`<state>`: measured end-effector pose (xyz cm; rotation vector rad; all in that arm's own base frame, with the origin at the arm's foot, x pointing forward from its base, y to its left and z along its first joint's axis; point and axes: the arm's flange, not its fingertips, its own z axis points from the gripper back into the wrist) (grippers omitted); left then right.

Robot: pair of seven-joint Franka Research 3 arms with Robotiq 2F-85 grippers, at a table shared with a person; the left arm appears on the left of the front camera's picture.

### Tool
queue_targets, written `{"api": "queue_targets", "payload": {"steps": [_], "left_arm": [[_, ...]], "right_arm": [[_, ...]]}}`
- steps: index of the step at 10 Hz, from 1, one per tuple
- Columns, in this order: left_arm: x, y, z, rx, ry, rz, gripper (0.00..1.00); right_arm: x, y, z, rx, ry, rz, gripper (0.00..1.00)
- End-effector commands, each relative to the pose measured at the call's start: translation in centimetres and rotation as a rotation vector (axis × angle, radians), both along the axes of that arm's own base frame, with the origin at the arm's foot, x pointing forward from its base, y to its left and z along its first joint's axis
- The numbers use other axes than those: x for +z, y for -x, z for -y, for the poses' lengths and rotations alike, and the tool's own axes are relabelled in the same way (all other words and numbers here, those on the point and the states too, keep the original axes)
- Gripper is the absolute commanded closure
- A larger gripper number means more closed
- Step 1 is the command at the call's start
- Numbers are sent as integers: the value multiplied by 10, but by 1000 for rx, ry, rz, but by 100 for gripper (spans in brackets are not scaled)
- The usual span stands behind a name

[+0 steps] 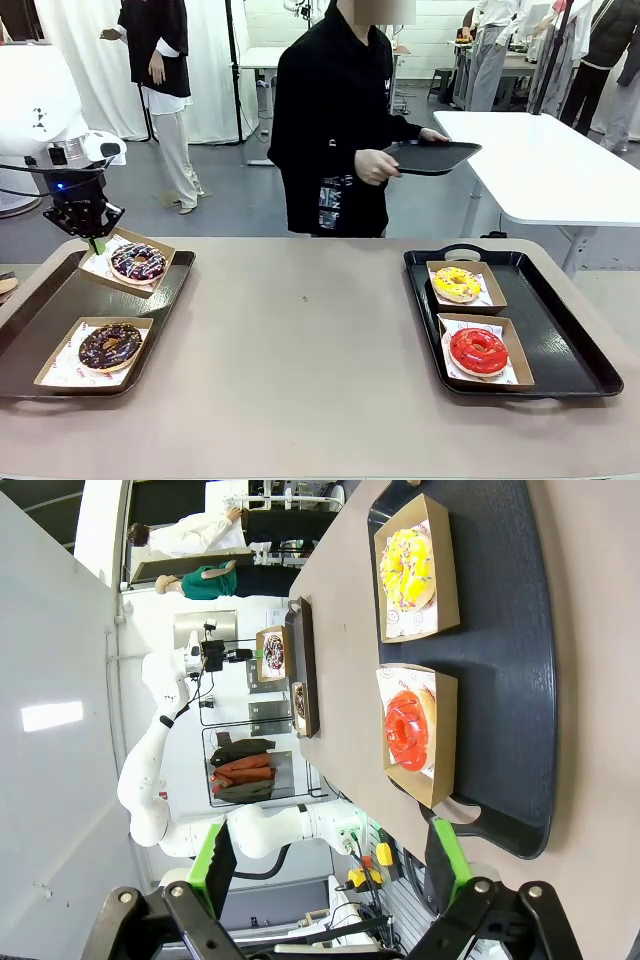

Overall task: Individually package the donuts and arrange them on the tray.
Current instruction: Place the picked Paper togo box on the Handle tray.

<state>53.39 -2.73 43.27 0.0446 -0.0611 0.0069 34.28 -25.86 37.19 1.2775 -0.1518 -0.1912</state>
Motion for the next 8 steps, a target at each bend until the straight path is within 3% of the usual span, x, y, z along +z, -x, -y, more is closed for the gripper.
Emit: {"api": "queue_targets", "payload": {"steps": [1, 8], "left_arm": [[2, 4, -3, -3, 0, -3, 99], [-35, -32, -3, -10, 41, -6, 99]], "right_arm": [[0, 0, 0, -2, -2, 0, 0], [0, 0, 0, -2, -2, 0, 0]]}}
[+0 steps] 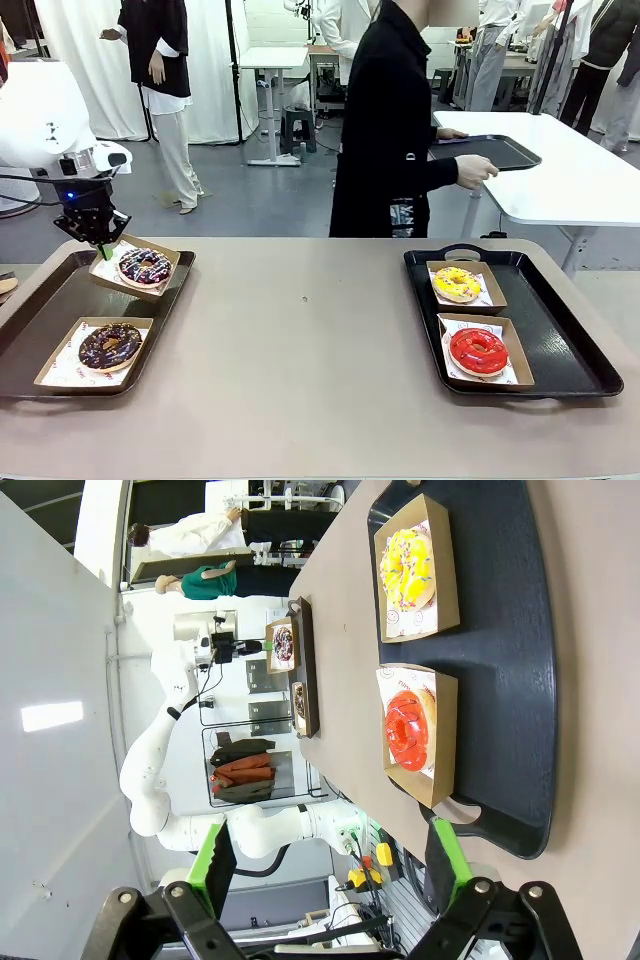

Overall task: Individually package the donuts and arrange them on the tray.
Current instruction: Place the picked Paper togo box on the Handle tray.

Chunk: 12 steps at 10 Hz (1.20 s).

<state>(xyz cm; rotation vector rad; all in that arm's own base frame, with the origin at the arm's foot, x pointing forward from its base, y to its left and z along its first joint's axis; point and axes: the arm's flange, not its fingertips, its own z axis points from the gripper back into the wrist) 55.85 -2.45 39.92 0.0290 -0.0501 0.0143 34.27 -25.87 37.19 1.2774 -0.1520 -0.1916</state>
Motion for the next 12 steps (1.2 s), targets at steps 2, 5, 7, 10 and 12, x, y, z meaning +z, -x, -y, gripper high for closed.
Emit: {"api": "queue_targets", "payload": {"steps": [2, 5, 7, 10, 12], "left_arm": [[-9, -13, 1, -43, 18, -4, 99], [-18, -19, 6, -56, 9, 4, 99], [-21, -22, 6, -63, -6, 0, 39], [-19, -19, 7, -75, -18, 7, 0], [-15, -12, 3, -61, -14, 14, 20]], "right_arm": [[0, 0, 0, -1, -2, 0, 0], [0, 0, 0, -1, -2, 0, 0], [0, 0, 0, -1, -2, 0, 0], [0, 0, 0, -1, -2, 0, 0], [0, 0, 0, -1, -2, 0, 0]]}}
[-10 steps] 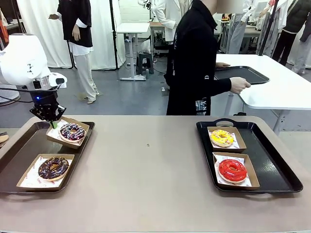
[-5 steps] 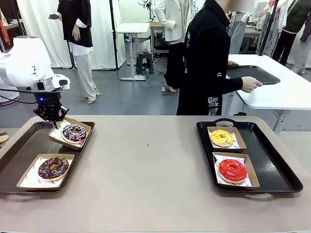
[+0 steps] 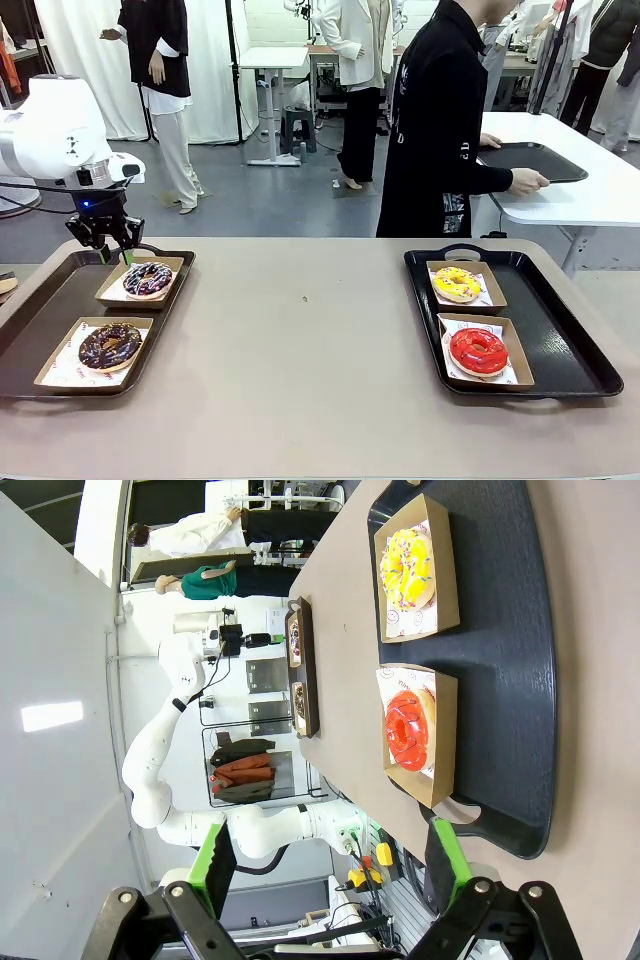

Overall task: Individually package the donuts and arrange them on the tray.
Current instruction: Place the picked Paper togo box on the Handle tray.

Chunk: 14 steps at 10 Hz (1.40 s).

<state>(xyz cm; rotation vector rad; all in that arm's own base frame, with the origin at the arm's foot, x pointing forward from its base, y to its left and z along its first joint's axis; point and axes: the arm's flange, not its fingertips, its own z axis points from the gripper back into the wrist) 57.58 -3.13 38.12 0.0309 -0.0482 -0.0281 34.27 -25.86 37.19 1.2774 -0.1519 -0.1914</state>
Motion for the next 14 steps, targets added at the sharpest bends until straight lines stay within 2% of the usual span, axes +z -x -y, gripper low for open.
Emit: {"api": "queue_targets", "payload": {"steps": [1, 2, 4, 6, 7, 10, 11, 12, 14], "left_arm": [[5, 8, -4, -26, -1, 10, 11], [6, 8, -4, -35, 5, 5, 0], [8, 13, -5, -49, 43, -10, 0], [22, 24, -15, -70, 197, -42, 0], [34, 37, -32, -87, 325, -48, 0], [53, 94, -112, -75, 672, 68, 0], [53, 110, -145, -45, 778, 118, 0], [51, 128, -186, -1, 900, 131, 0], [38, 157, -234, 52, 1058, 164, 0]], "right_arm": [[0, 0, 0, -2, -2, 0, 0], [0, 0, 0, -2, -2, 0, 0], [0, 0, 0, -2, -2, 0, 0], [0, 0, 0, -2, -2, 0, 0], [0, 0, 0, -2, -2, 0, 0], [0, 0, 0, -2, -2, 0, 0], [0, 0, 0, -2, -2, 0, 0], [0, 0, 0, -2, -2, 0, 0], [0, 0, 0, -2, -2, 0, 0]]}}
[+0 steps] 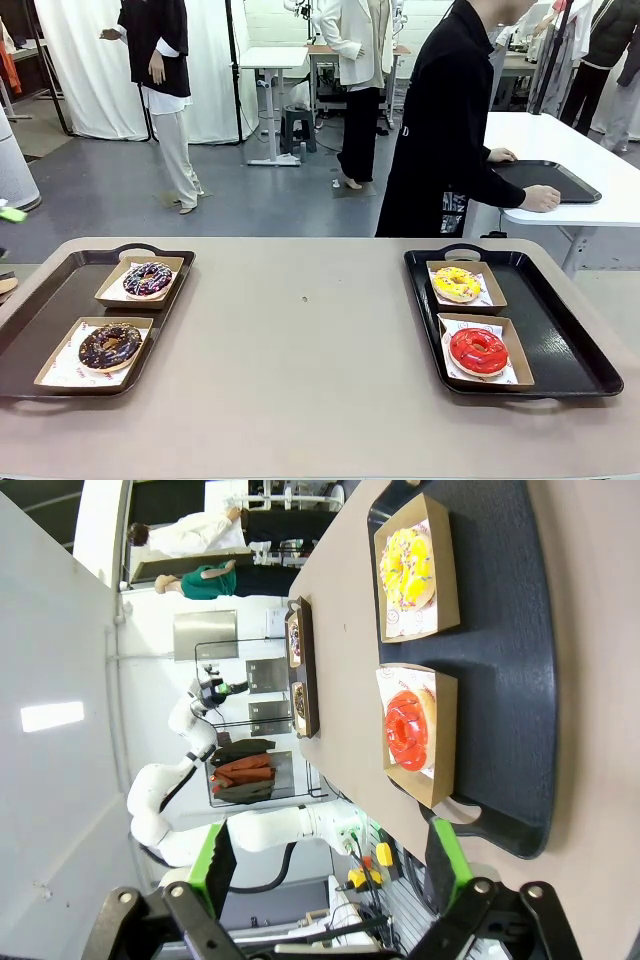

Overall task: Individually package the donuts and arrange them on the tray.
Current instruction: Place the picked Paper togo box on the Handle tray.

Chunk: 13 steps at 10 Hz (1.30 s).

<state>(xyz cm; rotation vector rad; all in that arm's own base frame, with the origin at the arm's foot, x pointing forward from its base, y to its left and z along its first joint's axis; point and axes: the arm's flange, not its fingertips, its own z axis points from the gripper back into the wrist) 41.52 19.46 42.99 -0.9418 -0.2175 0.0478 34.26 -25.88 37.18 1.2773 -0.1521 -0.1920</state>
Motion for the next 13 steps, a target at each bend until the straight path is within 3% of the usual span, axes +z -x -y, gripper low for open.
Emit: {"api": "queue_targets", "payload": {"steps": [1, 4, 6, 7, 8, 13], "left_arm": [[-19, 9, -24, 17, 183, 8, 0], [-34, 42, -49, 82, 324, 112, 0], [-39, 39, -36, 105, 358, 89, 0], [-39, 32, -31, 123, 343, 36, 0], [-38, 42, -48, 100, 336, 72, 0], [-38, 42, -48, 100, 336, 72, 0]], "right_arm": [[0, 0, 0, -1, -2, 0, 0], [0, 0, 0, -1, -2, 0, 0], [0, 0, 0, -1, -2, 0, 0], [0, 0, 0, -1, -2, 0, 0], [0, 0, 0, -1, -2, 0, 0], [0, 0, 0, -1, -2, 0, 0]]}}
